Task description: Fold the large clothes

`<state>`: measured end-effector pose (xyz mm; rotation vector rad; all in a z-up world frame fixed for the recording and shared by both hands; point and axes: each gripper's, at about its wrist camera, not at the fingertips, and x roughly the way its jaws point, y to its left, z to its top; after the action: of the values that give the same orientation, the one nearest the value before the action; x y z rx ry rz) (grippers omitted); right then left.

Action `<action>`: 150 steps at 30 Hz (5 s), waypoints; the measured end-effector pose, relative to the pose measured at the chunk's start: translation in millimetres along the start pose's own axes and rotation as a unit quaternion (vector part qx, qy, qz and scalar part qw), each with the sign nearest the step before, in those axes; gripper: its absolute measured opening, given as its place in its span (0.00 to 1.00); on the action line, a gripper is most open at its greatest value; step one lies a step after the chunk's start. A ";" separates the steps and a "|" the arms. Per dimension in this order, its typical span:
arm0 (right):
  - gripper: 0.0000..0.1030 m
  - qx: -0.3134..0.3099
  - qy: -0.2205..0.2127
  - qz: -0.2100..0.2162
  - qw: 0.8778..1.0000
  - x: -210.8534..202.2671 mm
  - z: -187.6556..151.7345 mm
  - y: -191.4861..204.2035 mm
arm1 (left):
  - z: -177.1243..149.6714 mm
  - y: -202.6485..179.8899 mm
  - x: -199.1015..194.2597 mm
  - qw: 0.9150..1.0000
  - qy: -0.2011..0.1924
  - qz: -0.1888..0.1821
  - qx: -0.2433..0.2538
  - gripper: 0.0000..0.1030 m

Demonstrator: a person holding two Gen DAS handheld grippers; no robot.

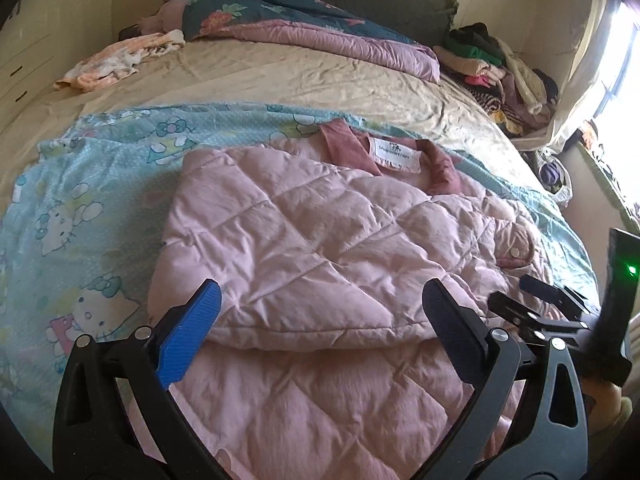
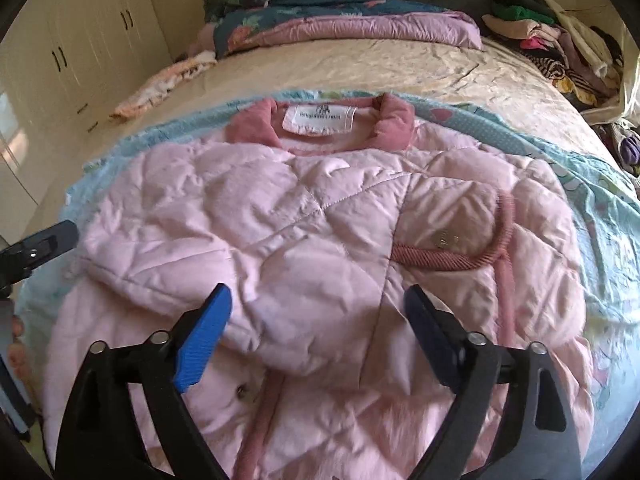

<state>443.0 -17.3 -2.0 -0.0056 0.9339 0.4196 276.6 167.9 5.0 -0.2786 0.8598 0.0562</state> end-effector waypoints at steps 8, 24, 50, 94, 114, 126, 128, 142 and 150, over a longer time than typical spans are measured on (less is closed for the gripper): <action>0.95 0.008 -0.032 -0.002 0.999 -42.8 -0.4 -1.7 | -2.6 -7.4 -21.2 1.000 -0.013 0.000 0.004 0.92; 0.96 0.018 -0.080 0.000 0.997 -112.8 -9.0 -1.1 | -8.9 -24.4 -69.7 0.999 -0.039 0.005 0.011 0.92; 0.96 -0.002 -0.166 -0.007 0.986 -244.0 -38.7 7.9 | -32.1 -76.4 -162.8 0.994 -0.097 -0.001 0.047 0.92; 0.96 -0.021 -0.168 -0.031 0.985 -268.5 -144.5 4.9 | -143.5 -59.9 -182.3 0.995 -0.092 -0.002 0.048 0.92; 0.96 0.008 -0.127 -0.050 0.991 -233.2 -184.3 -26.9 | -177.9 -25.0 -164.5 0.997 -0.066 0.032 0.039 0.92; 0.96 0.034 -0.100 -0.071 0.992 -219.9 -210.7 -61.8 | -197.4 13.3 -150.7 0.997 -0.038 0.066 0.021 0.92; 0.96 0.034 -0.097 -0.073 0.992 -218.6 -213.2 -64.3 | -201.6 20.6 -148.8 0.997 -0.035 0.072 0.018 0.92; 0.96 0.045 -0.086 -0.076 0.992 -216.5 -228.0 -79.7 | -235.3 69.4 -144.0 0.997 0.000 0.079 -0.014 0.92; 0.96 0.050 -0.072 -0.079 0.993 -212.5 -240.4 -90.2 | -259.3 90.5 -140.8 0.998 0.031 0.038 -0.044 0.72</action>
<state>177.3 -218.3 3.6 0.0418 0.8042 0.2222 -21.8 195.2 -69.1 -0.3318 0.9313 0.1570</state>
